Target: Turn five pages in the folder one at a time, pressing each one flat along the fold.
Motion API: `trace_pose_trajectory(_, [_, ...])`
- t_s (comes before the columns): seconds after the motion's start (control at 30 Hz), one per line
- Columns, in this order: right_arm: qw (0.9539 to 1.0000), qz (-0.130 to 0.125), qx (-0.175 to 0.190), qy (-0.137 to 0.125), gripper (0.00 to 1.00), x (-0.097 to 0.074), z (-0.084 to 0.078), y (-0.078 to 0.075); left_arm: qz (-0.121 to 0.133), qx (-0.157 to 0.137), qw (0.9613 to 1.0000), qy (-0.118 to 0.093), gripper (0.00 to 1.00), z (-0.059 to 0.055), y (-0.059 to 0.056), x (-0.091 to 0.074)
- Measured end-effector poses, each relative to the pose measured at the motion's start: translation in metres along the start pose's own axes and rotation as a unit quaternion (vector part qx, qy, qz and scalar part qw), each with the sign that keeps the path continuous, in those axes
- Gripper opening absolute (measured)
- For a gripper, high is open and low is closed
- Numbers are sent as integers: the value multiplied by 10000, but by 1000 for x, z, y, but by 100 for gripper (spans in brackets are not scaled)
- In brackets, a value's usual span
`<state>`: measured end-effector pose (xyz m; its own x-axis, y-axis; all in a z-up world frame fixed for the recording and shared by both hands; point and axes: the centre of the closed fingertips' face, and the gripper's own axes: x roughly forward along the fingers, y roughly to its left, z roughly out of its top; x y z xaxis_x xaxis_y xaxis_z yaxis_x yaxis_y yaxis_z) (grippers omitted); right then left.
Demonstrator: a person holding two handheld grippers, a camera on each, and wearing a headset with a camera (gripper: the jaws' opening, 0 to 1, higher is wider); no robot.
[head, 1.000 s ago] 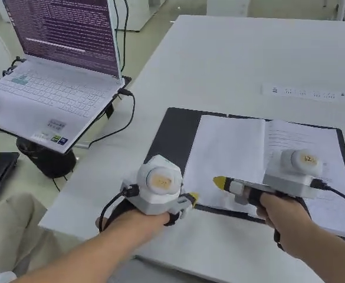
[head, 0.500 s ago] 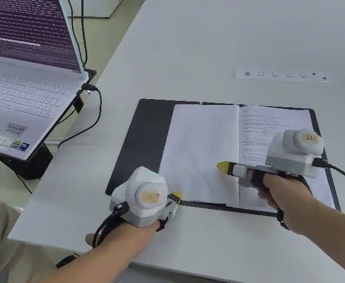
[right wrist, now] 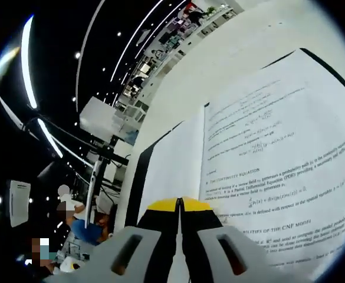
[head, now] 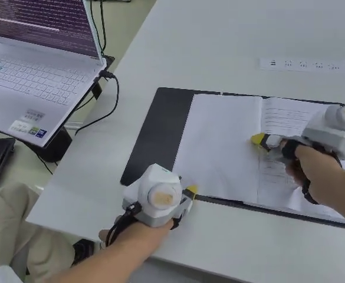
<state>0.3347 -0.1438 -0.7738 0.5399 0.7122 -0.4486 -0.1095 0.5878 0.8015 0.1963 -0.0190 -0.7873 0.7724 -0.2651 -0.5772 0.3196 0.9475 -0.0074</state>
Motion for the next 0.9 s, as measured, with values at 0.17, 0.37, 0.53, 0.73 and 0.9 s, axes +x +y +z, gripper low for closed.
trace_pose_trajectory(0.17, [9995,5,271,-157,0,9,20,-10,-31,46,10000,-8,21,-1,1,1])
trace_pose_trajectory(0.37, [9983,43,530,-221,0,21,36,-11,-13,3,10000,-53,20,-2,2,2])
trace_pose_trajectory(0.53, [9987,-49,473,-172,0,36,52,-11,-18,43,9999,-89,20,-2,1,2])
trace_pose_trajectory(0.73, [9967,-99,748,-304,0,50,70,-18,-9,43,9999,-110,20,-2,2,2])
trace_pose_trajectory(0.9, [9927,-141,1001,-661,0,60,88,-20,6,11,9999,-141,20,-2,2,2])
